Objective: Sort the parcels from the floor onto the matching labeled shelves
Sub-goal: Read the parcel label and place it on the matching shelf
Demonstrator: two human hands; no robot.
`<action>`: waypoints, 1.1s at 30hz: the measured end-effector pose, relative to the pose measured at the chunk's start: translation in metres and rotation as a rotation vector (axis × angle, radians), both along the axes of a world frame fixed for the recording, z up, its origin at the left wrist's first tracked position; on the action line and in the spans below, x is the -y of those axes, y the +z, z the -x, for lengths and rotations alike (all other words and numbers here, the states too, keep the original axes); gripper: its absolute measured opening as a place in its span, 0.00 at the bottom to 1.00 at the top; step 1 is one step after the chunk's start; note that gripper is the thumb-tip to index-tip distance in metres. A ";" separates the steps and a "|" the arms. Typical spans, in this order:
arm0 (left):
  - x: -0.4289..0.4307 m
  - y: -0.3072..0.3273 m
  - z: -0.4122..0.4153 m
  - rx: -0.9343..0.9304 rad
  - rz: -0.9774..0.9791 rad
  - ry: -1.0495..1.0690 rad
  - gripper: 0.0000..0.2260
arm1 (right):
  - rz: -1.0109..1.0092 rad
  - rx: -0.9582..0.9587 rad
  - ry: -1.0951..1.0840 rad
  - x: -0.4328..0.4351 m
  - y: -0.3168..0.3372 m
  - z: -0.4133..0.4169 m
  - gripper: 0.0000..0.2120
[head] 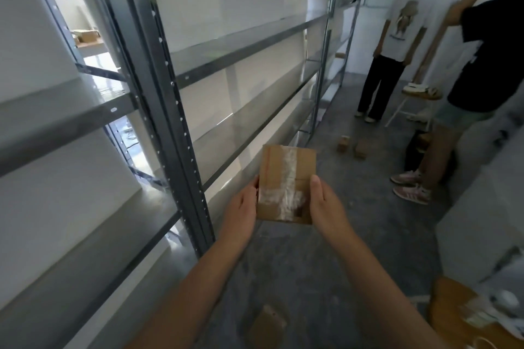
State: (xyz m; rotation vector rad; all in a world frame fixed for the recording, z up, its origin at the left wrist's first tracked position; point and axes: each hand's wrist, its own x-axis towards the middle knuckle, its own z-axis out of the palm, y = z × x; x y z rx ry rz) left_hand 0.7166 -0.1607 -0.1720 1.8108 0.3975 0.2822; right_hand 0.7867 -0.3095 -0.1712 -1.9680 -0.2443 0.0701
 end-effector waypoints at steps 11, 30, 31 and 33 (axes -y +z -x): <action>0.003 0.008 0.009 0.102 0.150 -0.046 0.16 | -0.067 0.003 -0.083 0.016 0.015 0.005 0.14; 0.006 0.056 -0.019 0.339 0.308 0.137 0.10 | -0.340 0.016 -0.142 0.003 0.058 -0.041 0.20; 0.005 0.056 -0.019 0.342 0.311 0.130 0.10 | -0.352 0.022 -0.147 0.001 0.058 -0.041 0.20; 0.003 0.057 -0.018 0.360 0.325 0.114 0.09 | -0.364 0.012 -0.153 0.001 0.057 -0.041 0.20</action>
